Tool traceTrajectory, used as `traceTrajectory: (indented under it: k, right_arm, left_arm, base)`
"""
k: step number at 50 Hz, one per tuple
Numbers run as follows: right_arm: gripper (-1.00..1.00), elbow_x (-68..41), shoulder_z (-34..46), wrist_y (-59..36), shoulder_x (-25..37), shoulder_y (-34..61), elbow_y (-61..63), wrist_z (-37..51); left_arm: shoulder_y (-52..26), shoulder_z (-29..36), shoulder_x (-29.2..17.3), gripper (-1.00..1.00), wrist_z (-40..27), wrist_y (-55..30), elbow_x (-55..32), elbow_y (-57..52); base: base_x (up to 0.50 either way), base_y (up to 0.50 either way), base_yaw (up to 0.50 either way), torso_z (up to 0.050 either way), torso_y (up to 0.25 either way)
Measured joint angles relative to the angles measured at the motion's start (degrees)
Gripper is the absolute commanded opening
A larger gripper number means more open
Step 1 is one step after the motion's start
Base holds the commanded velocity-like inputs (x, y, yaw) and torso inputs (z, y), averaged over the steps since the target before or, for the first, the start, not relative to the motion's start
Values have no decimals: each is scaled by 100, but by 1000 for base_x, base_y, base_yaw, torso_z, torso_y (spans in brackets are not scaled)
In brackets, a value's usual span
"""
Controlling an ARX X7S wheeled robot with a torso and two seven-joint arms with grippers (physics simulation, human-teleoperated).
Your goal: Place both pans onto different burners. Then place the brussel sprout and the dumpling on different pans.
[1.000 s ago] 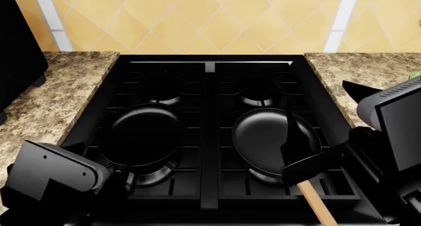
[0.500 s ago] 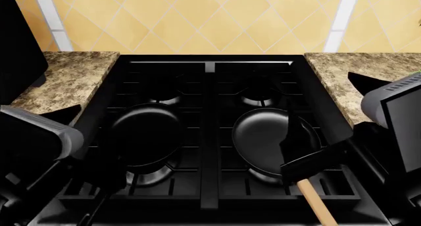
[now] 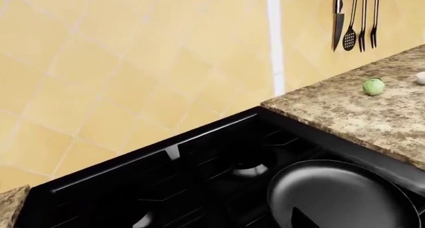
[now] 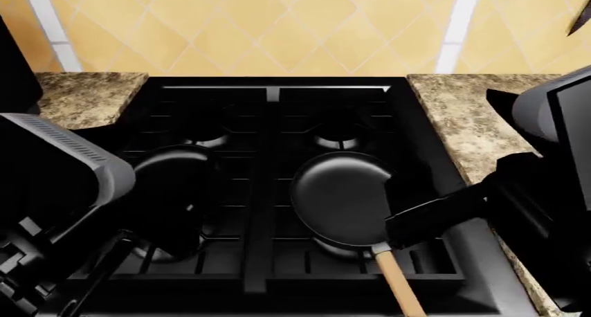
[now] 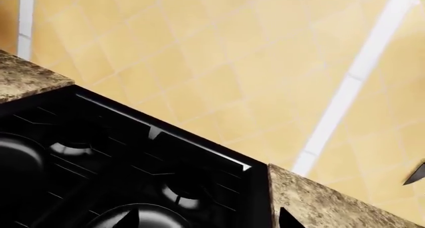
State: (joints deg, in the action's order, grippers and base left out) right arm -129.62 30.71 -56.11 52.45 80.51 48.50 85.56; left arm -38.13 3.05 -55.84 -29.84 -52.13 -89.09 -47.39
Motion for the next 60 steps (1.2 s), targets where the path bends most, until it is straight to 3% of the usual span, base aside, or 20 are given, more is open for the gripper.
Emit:
traceTrajectory:
  k: [60]
  right_arm:
    - [100, 841, -609, 677, 496, -953, 457, -869]
  left_arm:
    - [-274, 258, 249, 100, 407, 68, 295, -171]
  base:
    - [15, -500, 0, 0, 0]
